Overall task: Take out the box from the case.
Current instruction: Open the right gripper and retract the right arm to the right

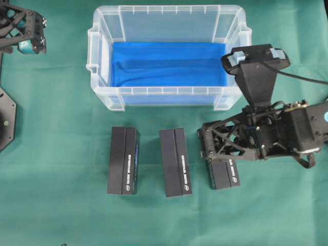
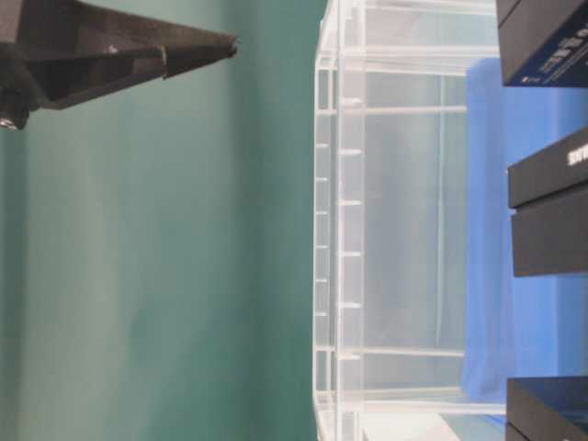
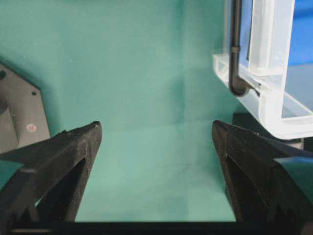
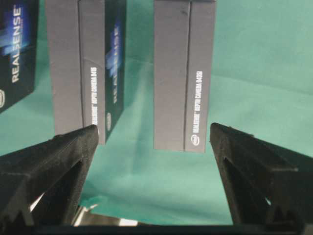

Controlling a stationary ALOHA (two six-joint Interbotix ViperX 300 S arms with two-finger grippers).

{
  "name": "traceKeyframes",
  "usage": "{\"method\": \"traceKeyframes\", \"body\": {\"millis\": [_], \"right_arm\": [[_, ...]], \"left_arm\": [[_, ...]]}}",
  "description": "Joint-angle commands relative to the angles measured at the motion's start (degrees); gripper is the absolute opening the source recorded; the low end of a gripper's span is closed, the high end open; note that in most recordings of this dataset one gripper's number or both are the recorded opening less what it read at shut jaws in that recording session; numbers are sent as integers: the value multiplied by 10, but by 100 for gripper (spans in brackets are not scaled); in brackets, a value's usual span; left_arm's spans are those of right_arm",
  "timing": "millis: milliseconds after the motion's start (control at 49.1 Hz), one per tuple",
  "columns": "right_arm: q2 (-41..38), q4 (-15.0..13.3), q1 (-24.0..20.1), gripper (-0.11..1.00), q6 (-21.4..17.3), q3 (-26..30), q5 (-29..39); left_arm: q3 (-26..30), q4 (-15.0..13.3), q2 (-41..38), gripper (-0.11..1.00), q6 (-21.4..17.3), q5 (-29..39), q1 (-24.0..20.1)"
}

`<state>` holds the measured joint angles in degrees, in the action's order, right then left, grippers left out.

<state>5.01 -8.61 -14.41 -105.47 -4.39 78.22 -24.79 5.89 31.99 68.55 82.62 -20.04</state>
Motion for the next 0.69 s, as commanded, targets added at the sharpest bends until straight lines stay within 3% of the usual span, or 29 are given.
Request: {"method": "traceKeyframes", "body": {"millis": [0,672], "right_arm": [[18,1,-1,93,1,13,1],[189,0,-79,92,-66,-121,62]], "left_arm": [[8,1,3,91,1,-2,2],[10,1,1,91,5,-2,11]]}}
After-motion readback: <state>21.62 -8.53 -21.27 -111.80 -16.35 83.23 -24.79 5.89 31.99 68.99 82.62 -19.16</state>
